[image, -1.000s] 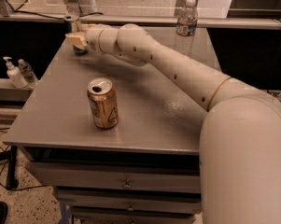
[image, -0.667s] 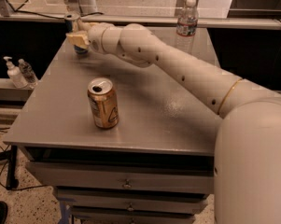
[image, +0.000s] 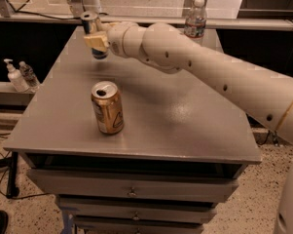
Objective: Move redbull can near water bottle
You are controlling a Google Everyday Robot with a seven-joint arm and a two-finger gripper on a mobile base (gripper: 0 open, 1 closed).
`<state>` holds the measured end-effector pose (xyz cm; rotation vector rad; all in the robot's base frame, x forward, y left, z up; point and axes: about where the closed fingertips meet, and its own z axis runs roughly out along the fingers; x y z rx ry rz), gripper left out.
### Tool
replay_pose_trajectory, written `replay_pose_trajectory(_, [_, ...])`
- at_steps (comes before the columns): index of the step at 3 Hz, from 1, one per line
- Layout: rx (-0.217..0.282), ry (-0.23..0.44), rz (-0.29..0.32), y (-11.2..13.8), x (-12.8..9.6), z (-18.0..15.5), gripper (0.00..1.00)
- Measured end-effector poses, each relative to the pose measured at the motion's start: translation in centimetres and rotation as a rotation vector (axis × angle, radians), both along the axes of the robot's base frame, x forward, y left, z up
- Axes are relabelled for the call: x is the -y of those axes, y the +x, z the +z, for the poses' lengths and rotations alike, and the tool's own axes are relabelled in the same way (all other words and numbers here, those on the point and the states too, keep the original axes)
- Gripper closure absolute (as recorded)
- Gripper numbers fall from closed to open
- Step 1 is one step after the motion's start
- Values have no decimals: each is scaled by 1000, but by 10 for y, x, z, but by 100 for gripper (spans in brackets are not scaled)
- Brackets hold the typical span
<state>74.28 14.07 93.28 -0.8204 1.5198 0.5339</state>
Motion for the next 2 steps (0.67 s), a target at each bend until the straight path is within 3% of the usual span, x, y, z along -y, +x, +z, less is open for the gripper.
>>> replay_pose_trajectory(1, [-19,-14,-90,-23,47,-1,100])
replay_pose_trajectory(2, [-36,-10,-234,-56,116,-7,100])
